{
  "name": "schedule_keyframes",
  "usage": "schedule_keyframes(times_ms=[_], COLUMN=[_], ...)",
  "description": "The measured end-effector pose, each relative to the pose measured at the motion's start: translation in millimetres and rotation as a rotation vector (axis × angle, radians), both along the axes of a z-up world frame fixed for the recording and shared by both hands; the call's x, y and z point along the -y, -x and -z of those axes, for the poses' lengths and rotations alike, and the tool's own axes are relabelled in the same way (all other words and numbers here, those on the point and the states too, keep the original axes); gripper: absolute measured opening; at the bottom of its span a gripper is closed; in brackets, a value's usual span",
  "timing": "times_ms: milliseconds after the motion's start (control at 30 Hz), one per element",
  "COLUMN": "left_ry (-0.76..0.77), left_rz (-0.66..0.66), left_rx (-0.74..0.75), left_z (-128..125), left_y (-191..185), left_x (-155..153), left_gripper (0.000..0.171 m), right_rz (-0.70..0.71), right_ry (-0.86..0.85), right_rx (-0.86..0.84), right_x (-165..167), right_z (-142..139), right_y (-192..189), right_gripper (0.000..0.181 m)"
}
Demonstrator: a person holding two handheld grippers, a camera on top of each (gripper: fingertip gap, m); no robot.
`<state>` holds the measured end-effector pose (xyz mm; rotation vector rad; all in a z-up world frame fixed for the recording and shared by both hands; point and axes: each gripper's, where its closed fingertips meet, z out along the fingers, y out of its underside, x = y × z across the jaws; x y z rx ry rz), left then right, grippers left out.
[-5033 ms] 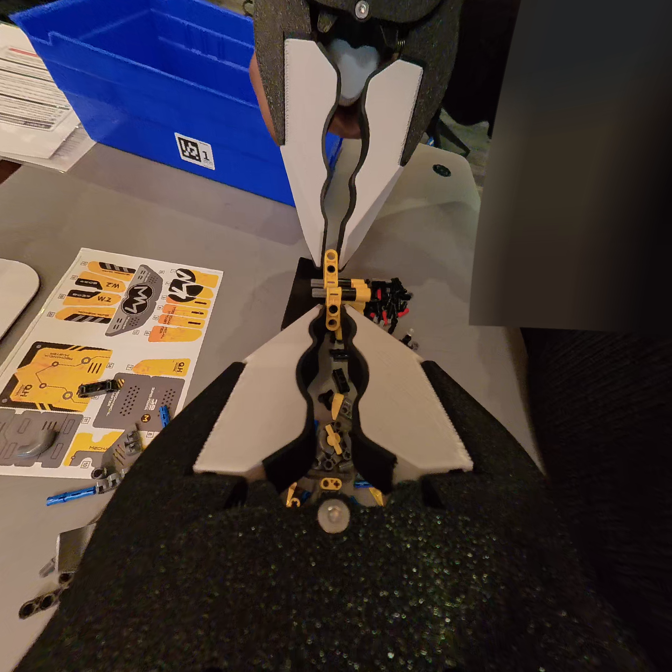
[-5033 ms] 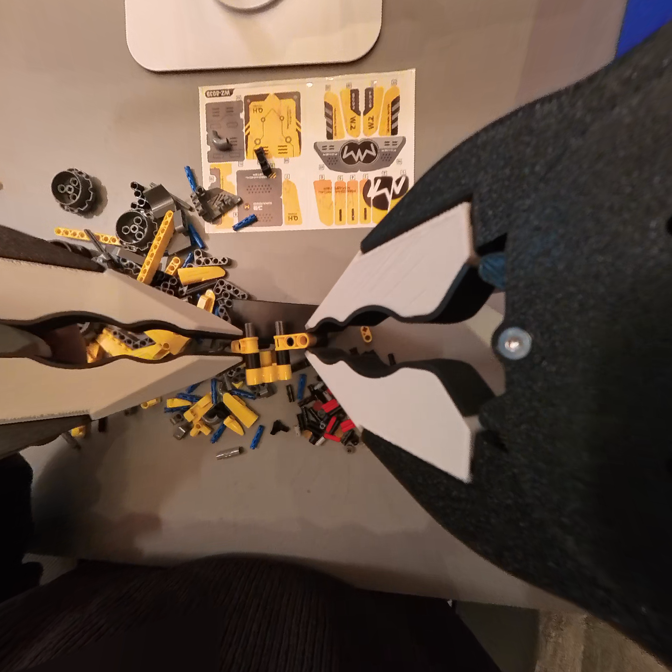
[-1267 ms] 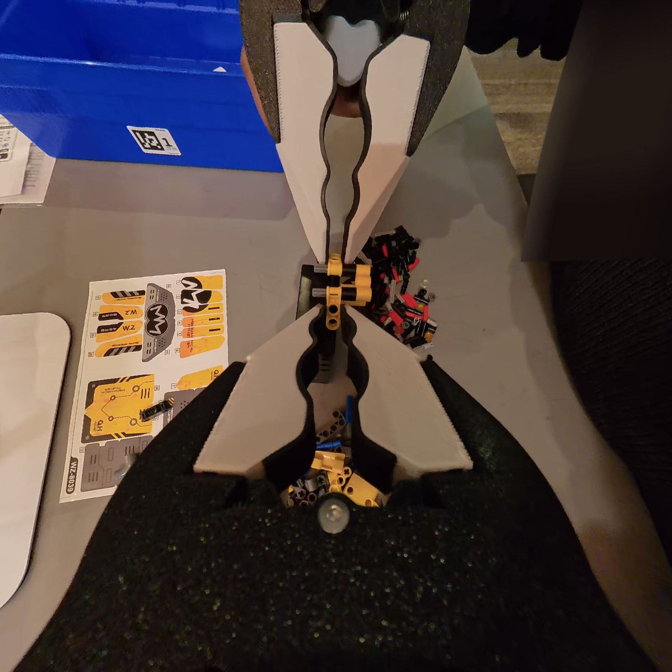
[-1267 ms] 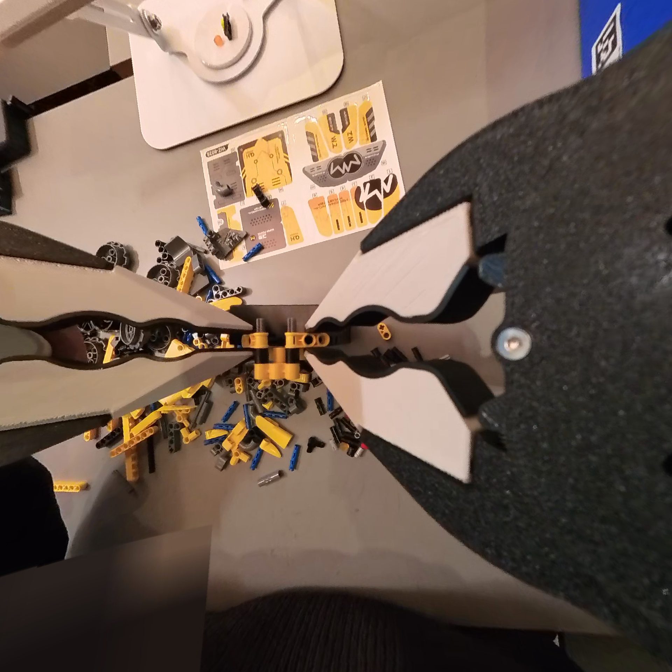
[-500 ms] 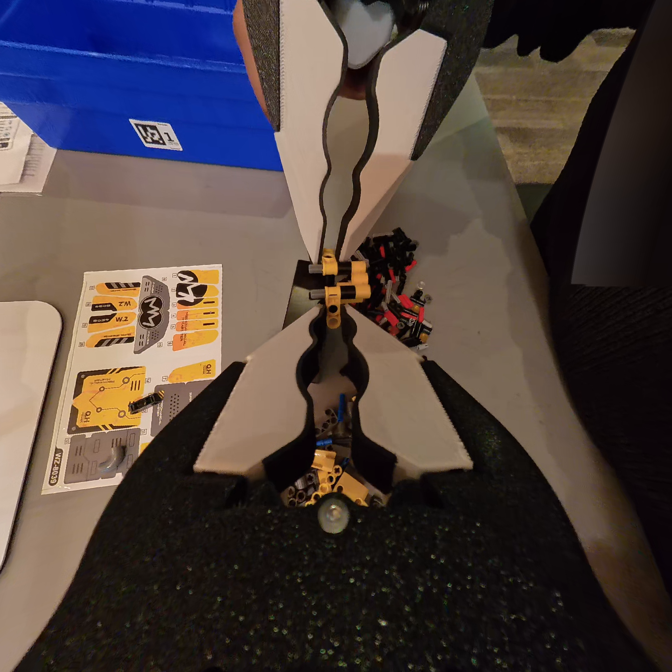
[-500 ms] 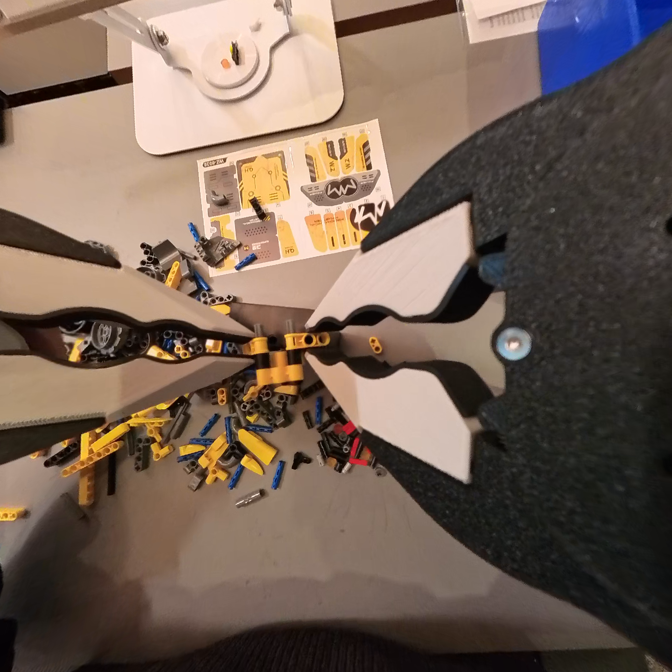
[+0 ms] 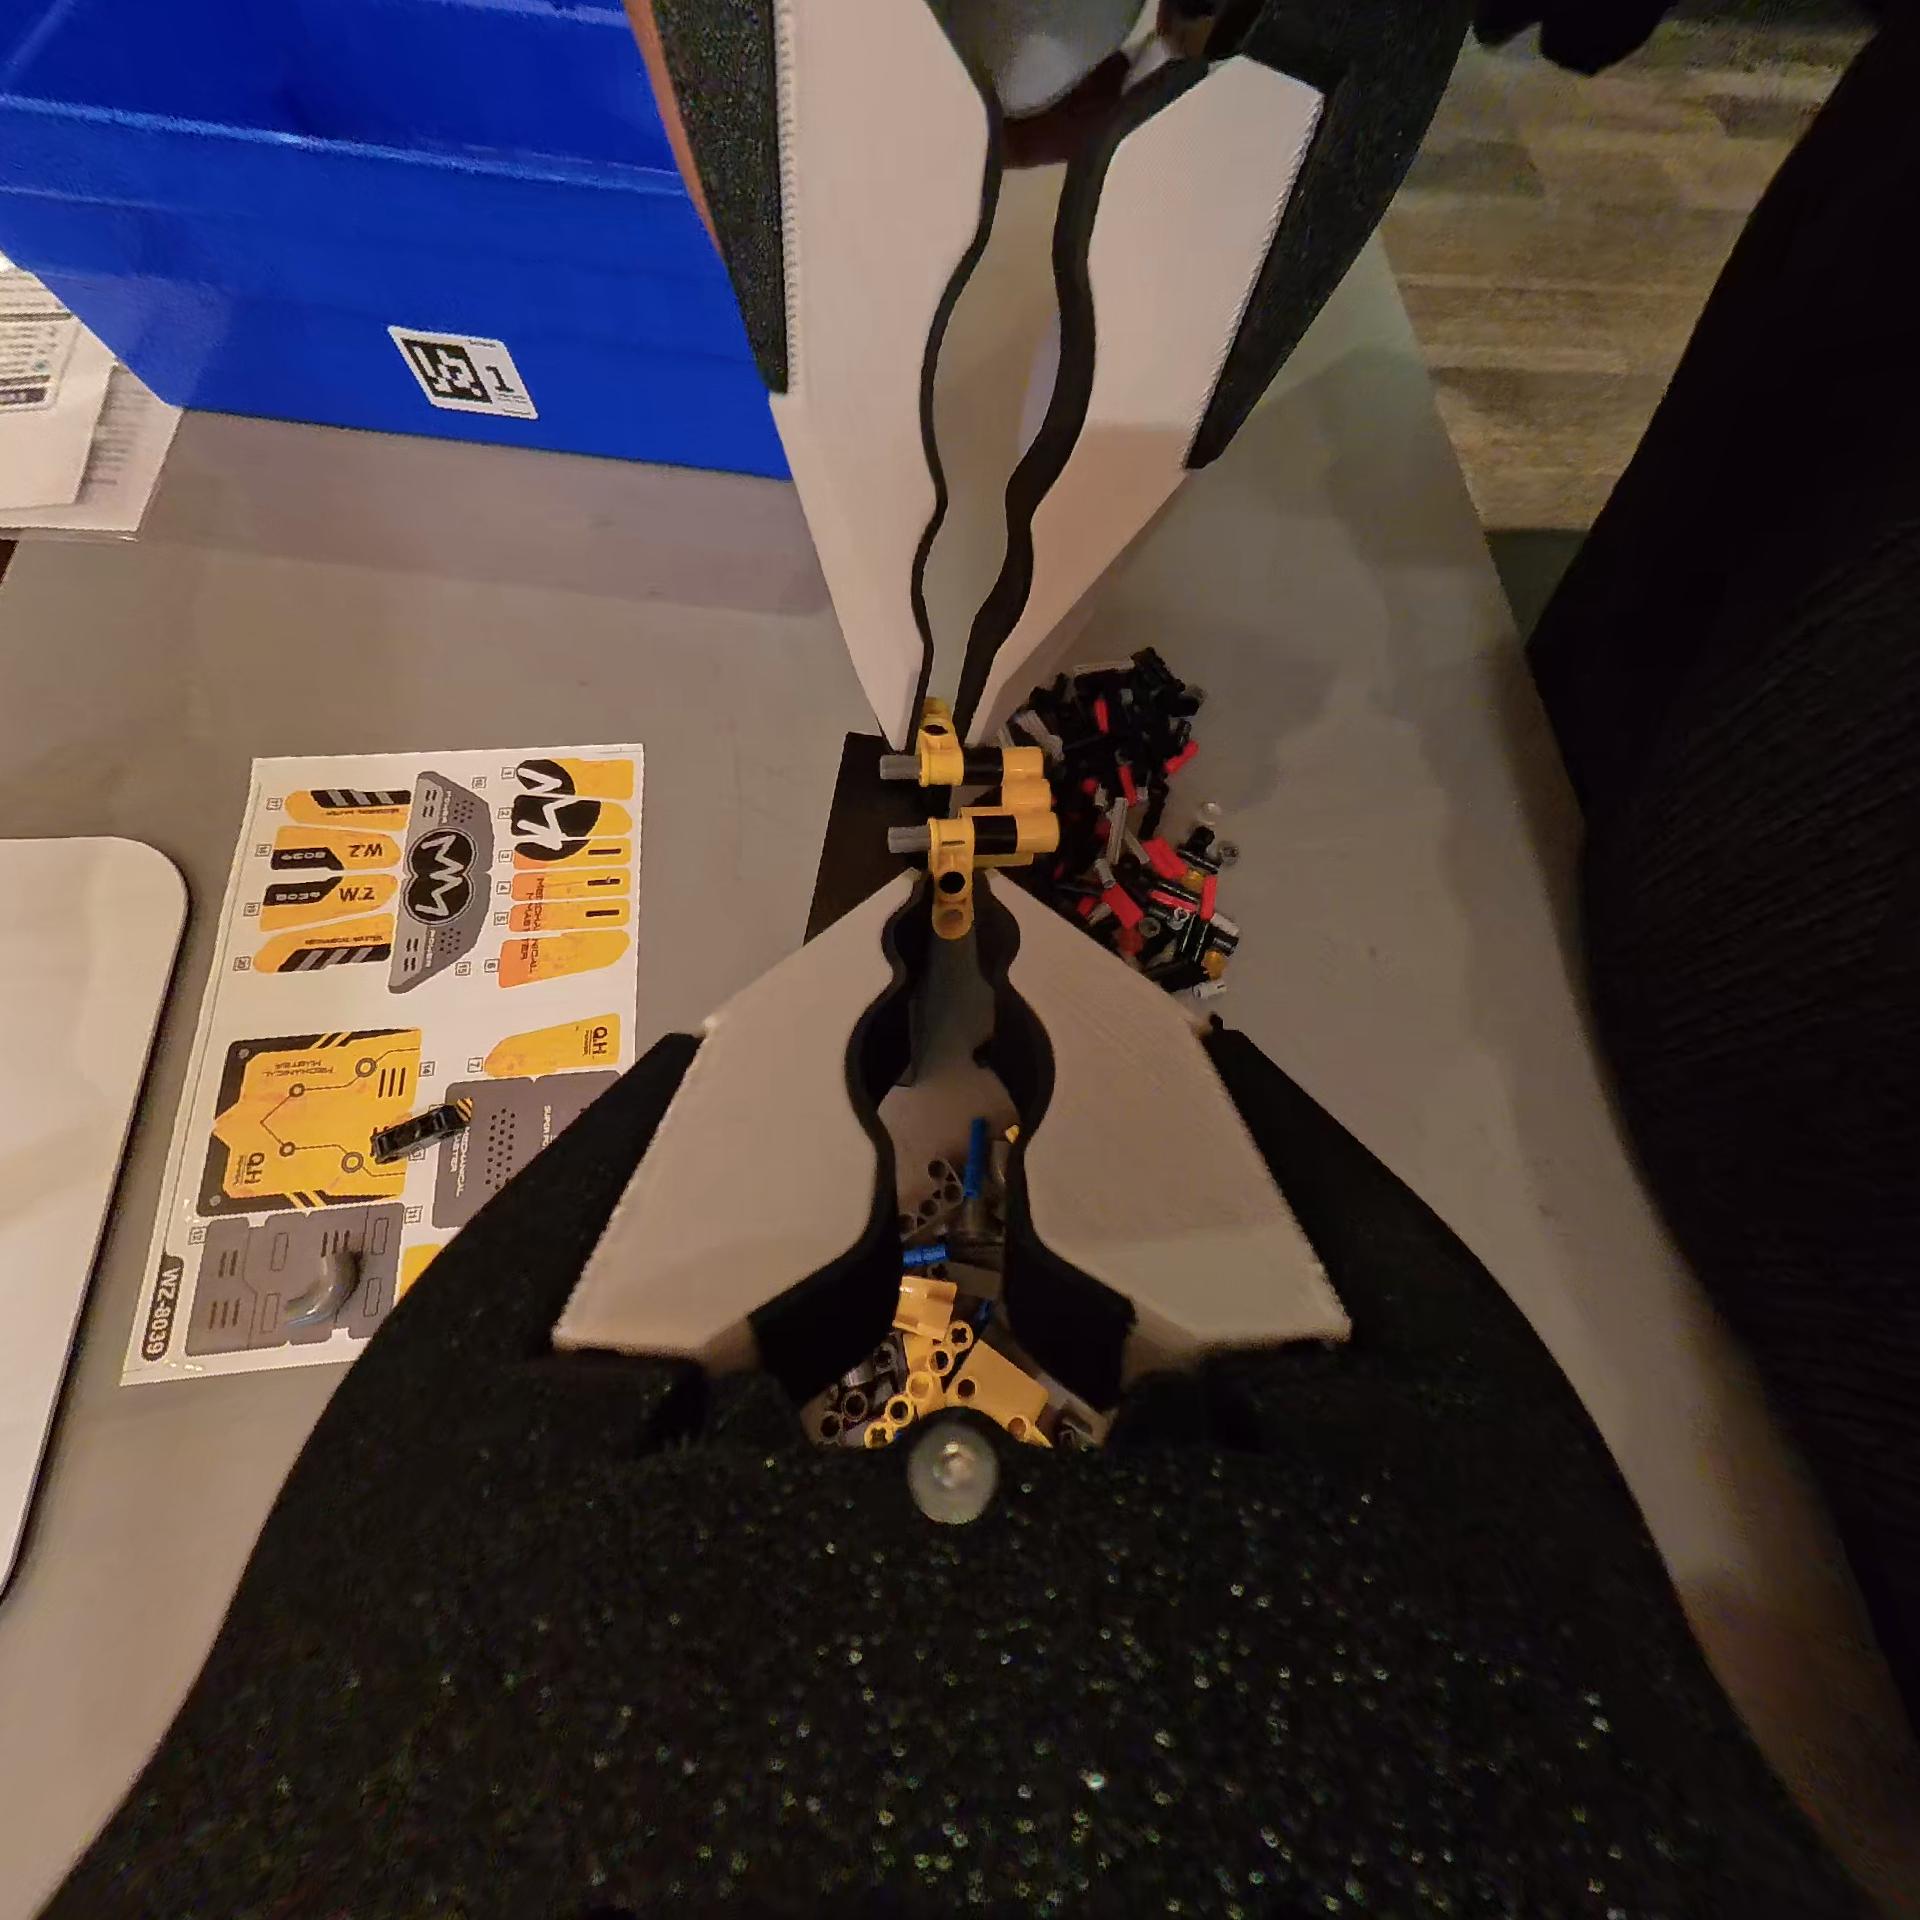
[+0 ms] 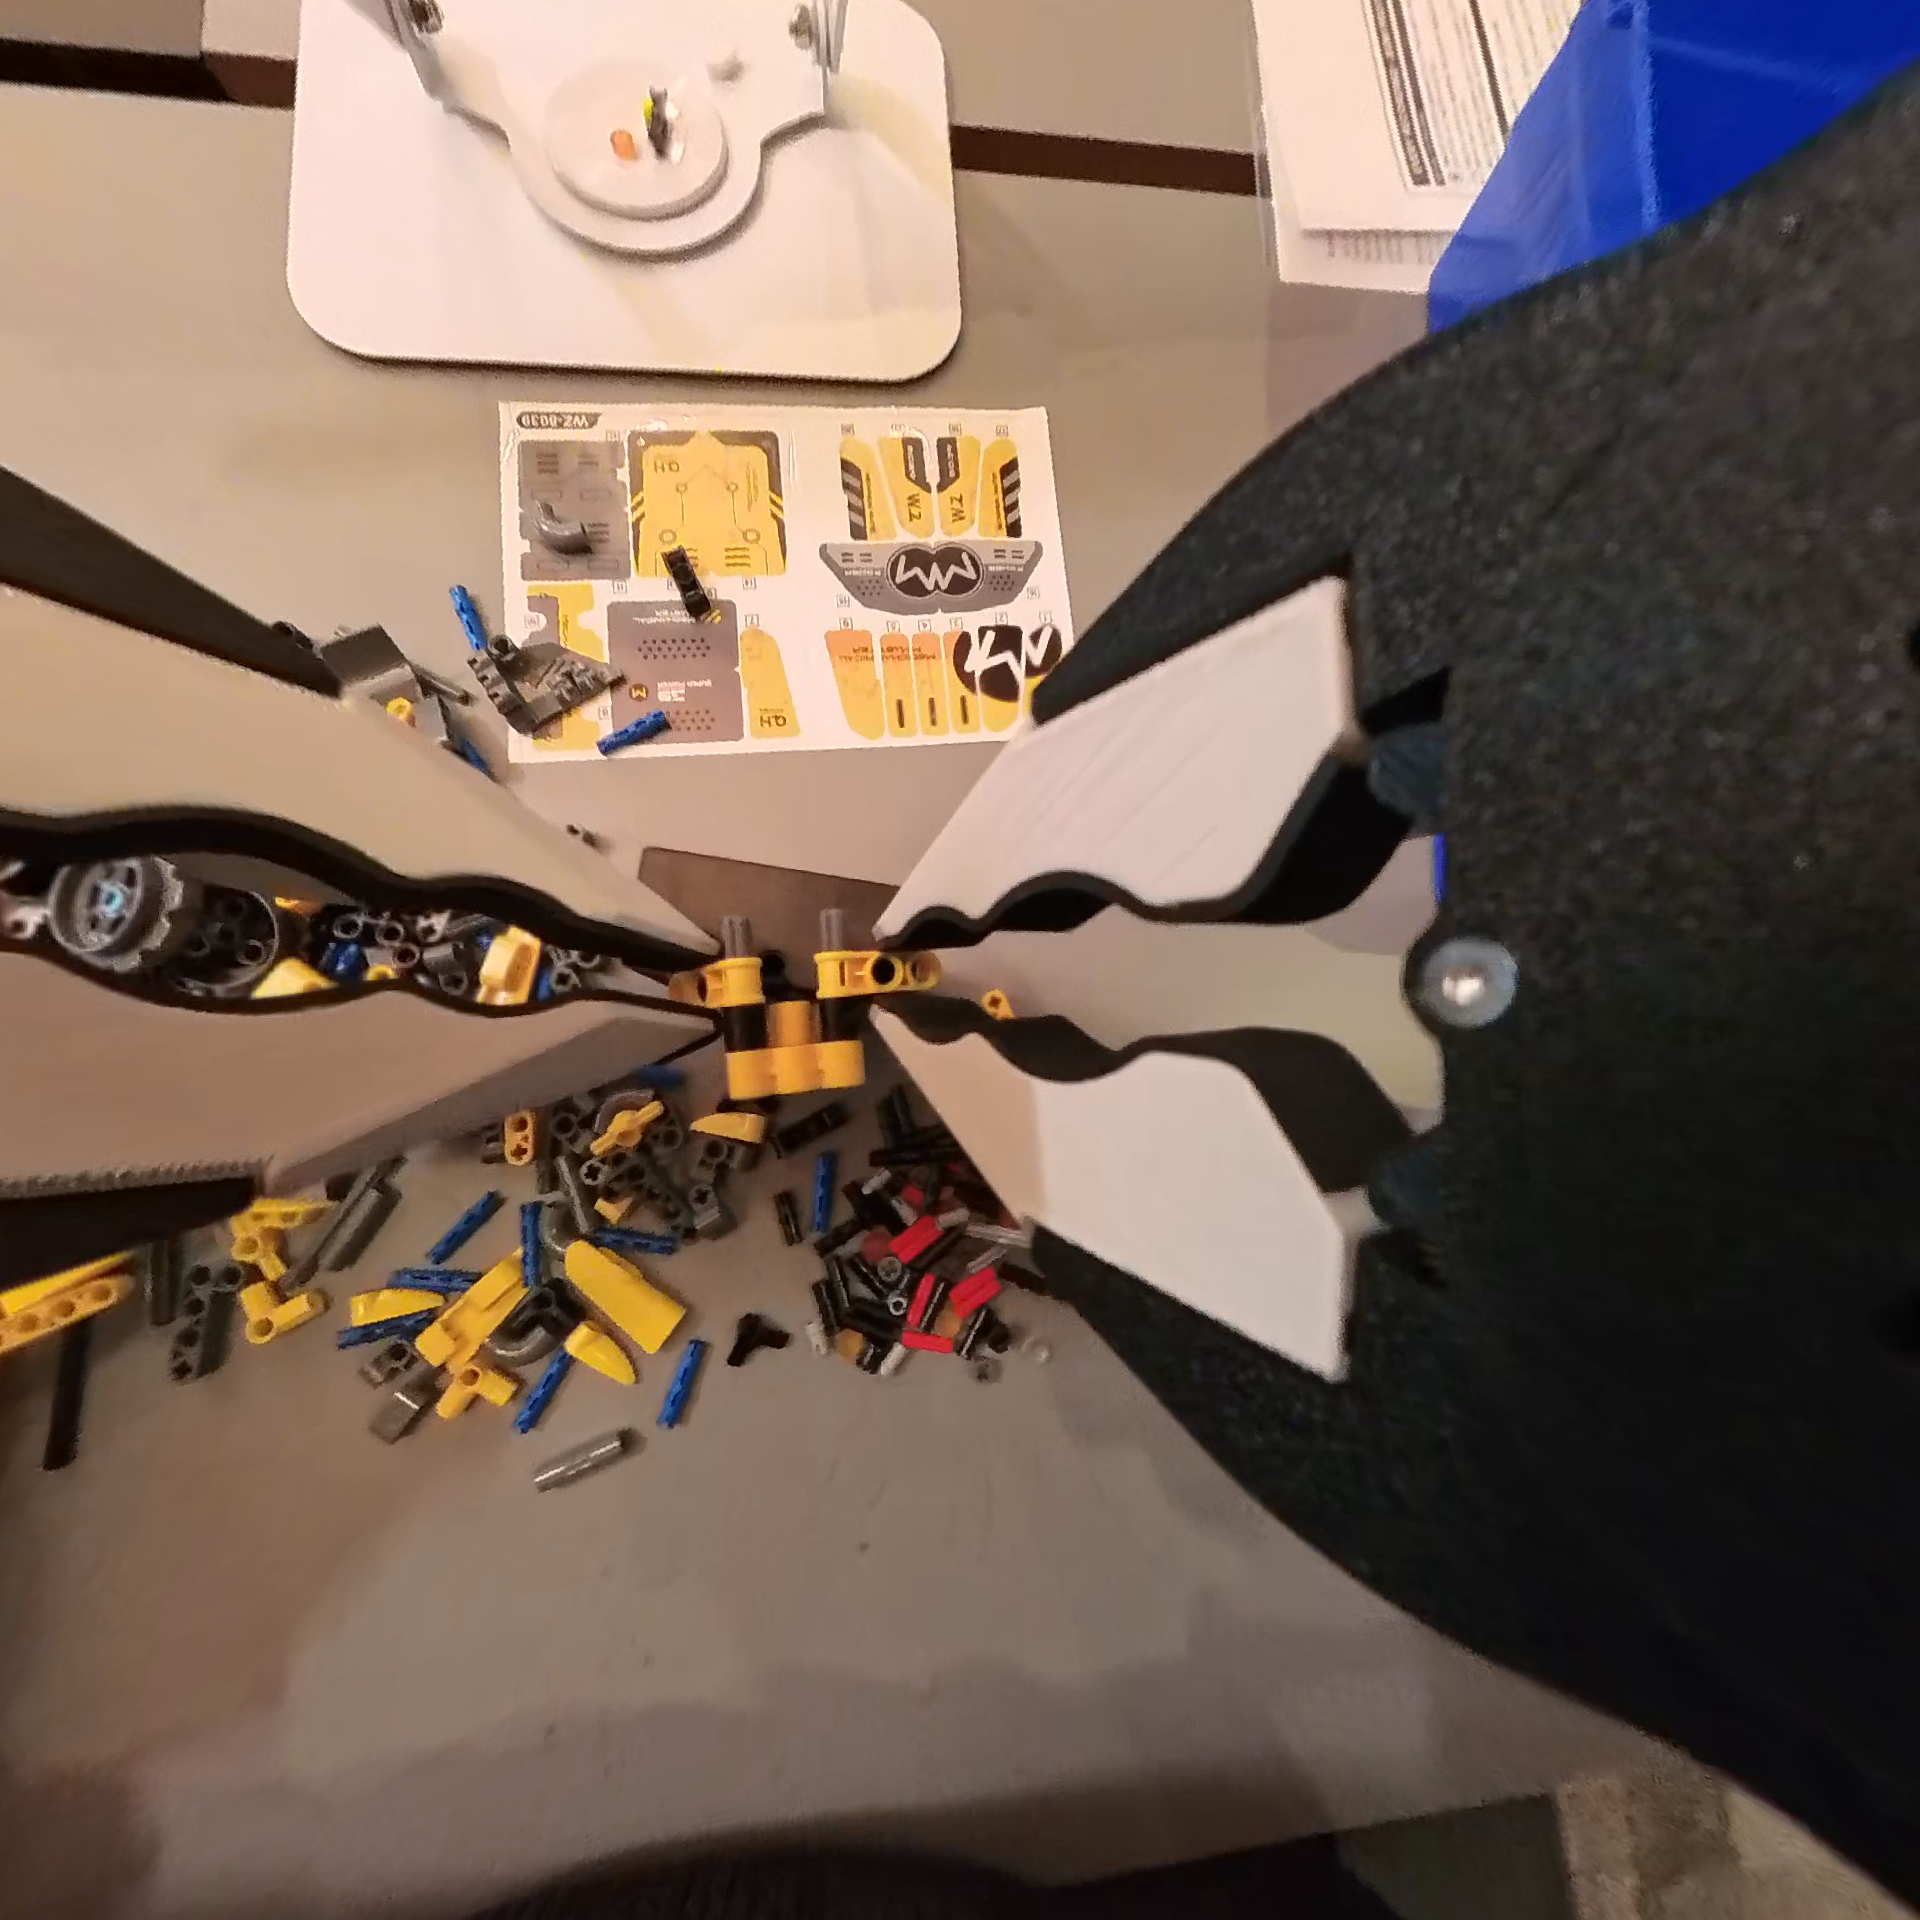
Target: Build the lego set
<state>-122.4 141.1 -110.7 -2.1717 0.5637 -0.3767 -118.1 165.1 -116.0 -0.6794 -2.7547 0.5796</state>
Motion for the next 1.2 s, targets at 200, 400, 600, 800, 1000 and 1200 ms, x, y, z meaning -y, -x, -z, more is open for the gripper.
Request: schedule_keyframes(times_ms=[200, 400, 600, 800, 1000, 1200], left_ry=[0.002, -0.002, -0.02, -0.032, -0.04, -0.095], left_rz=[-0.027, -0.046, -0.066, -0.075, -0.09, -0.128], left_rx=[-0.007, 0.005, 0.015, 0.038, 0.045, 0.079], left_z=[0, -2, -2, 0, 4, 1], left_y=[2, 5, 8, 10, 10, 15], left_x=[3, 6, 10, 12, 13, 16], left_gripper=[0.007, 0.007, 0.007, 0.007, 0.009, 0.03], right_rz=[-0.046, -0.066, -0.081, -0.092, -0.108, -0.11], right_ry=[-0.089, -0.156, -0.2, -0.231, -0.256, -0.26], right_rx=[0.065, 0.151, 0.2, 0.226, 0.245, 0.238], right_x=[1, 3, 6, 6, 5, 4], right_z=[0, 2, 2, 2, 2, 2], right_y=[2, 4, 7, 8, 9, 9], right_gripper=[0.008, 0.007, 0.007, 0.007, 0.007, 0.007])
